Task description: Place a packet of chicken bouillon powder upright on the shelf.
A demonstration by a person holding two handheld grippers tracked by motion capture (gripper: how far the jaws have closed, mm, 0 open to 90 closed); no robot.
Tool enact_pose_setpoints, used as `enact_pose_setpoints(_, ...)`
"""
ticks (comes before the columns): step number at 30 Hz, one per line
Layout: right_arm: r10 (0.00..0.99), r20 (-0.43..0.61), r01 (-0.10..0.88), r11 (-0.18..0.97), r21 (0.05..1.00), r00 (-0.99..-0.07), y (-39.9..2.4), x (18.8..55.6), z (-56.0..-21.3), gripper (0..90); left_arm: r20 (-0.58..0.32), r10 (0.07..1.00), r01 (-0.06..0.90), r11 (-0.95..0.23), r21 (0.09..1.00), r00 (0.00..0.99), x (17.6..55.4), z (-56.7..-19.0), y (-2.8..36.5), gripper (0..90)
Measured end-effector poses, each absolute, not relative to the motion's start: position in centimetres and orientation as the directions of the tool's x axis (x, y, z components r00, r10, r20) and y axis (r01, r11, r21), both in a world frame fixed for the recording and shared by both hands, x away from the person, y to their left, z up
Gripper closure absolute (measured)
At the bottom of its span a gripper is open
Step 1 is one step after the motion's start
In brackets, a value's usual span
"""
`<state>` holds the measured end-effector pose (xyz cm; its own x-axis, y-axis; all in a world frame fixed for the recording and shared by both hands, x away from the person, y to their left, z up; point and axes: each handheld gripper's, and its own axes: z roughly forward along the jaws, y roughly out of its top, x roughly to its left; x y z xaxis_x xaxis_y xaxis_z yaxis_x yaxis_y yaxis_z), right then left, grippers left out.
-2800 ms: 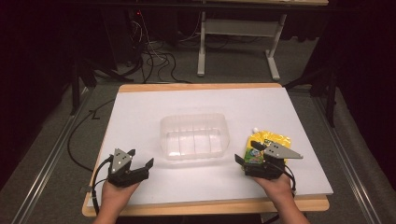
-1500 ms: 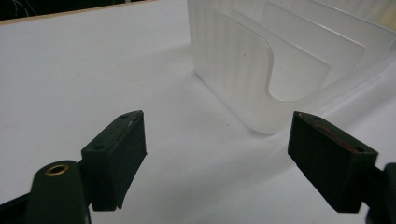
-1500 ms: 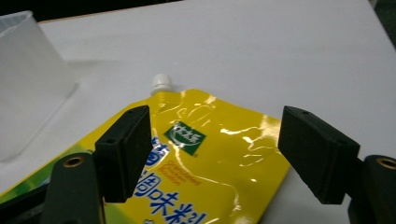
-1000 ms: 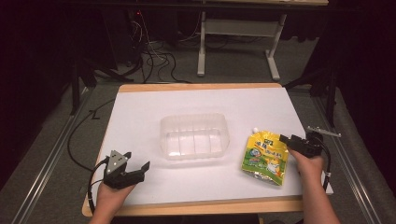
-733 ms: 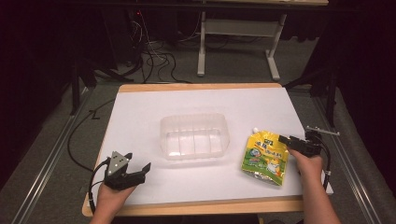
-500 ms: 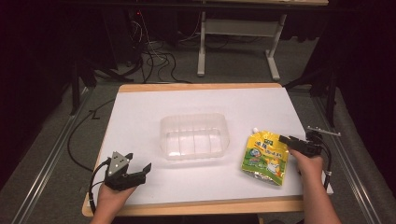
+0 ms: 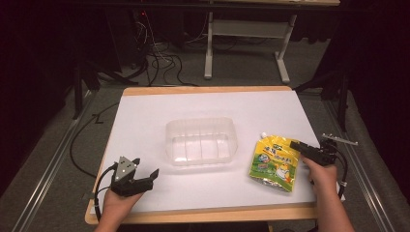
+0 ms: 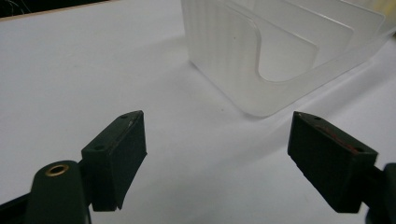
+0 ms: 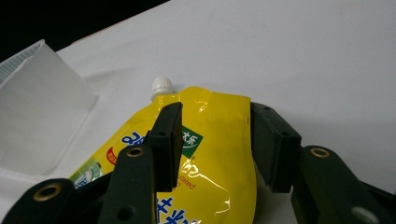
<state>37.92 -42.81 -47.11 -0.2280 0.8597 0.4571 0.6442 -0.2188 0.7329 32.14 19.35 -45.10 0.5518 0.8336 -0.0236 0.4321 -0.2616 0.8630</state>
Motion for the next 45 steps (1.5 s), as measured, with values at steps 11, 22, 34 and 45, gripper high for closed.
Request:
enact_pose_setpoints(11,0.892,0.435,0.717,-0.222,0.661,-0.125,-42.7,38.6,-47.9,54.7,-0.021,0.831,0.427,-0.264,0.865,0.556,31.9,-45.0,19.3,20.3)
enact_pose_setpoints(22,0.898,0.413,0.713,-0.190,0.675,-0.151,-42.4,38.5,-47.8,87.9,-0.017,0.827,0.423,-0.269,0.865,0.562,32.0,-44.9,19.4,20.4)
enact_pose_setpoints(34,0.896,0.386,0.634,-0.172,0.754,-0.217,-42.3,36.6,-46.3,90.0,-0.027,0.819,0.414,-0.261,0.872,0.574,32.2,-44.8,18.7,20.5)
enact_pose_setpoints(45,0.884,0.359,0.503,-0.174,0.846,-0.298,-41.2,33.4,-42.1,90.0,-0.032,0.798,0.396,-0.262,0.880,0.601,32.9,-44.7,17.5,20.4)
